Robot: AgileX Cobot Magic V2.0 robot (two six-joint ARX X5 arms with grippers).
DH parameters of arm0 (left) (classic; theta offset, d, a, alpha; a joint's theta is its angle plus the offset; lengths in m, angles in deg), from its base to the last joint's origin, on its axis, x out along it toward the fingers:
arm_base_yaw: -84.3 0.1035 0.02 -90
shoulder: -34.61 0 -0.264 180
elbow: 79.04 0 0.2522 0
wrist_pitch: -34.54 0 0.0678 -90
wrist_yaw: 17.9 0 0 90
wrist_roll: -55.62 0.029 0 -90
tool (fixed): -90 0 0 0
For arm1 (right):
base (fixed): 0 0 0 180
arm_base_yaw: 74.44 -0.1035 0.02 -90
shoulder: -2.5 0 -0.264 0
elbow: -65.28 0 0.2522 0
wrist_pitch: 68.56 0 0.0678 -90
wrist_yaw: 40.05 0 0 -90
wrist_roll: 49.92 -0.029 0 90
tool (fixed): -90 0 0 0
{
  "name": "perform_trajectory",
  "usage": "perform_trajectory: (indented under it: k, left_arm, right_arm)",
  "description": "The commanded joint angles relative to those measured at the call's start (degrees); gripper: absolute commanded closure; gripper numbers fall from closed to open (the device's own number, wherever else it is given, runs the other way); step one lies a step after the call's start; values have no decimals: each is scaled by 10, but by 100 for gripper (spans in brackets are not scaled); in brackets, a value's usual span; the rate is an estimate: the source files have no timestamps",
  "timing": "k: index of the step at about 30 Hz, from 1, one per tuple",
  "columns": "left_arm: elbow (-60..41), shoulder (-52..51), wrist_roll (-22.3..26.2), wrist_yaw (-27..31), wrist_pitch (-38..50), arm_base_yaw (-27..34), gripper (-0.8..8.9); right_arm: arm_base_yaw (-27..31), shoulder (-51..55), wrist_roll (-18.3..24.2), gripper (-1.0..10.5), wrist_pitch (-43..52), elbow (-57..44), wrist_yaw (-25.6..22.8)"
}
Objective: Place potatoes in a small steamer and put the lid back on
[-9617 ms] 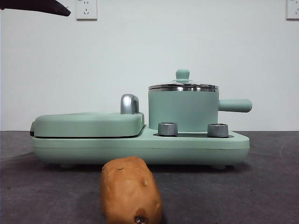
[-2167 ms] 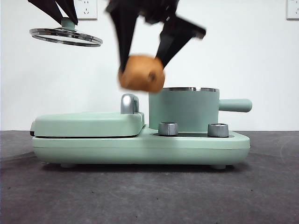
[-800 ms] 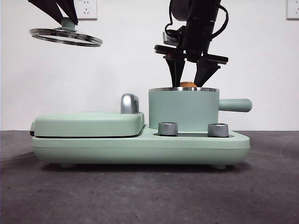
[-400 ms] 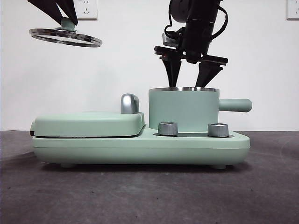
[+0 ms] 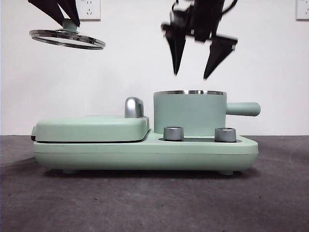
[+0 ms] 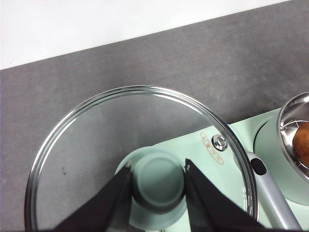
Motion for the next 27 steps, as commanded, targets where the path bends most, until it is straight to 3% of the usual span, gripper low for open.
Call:
perform_trajectory:
  k: [1,9,14,24,27]
  left_arm:
    - [17,-1,4,-10,13,-3,809]
    - [17,-1,2,-17,13,-12,808]
    - [16,-1,0,-17,11,-26,808]
    - [14,-1,0,-17,8,-68,808]
    - [14,-1,0,-17,8,-86,808]
  right_arm:
    - [-6,15,8,542,-48,57,1]
    - [-26,116,22,542,-59,55,12]
    - [-52,204,24,542,-59,-1,-20]
    - [-102,407,24,542,-58,-243,-63]
    - [-109,472,16,542,-16,-328,-60]
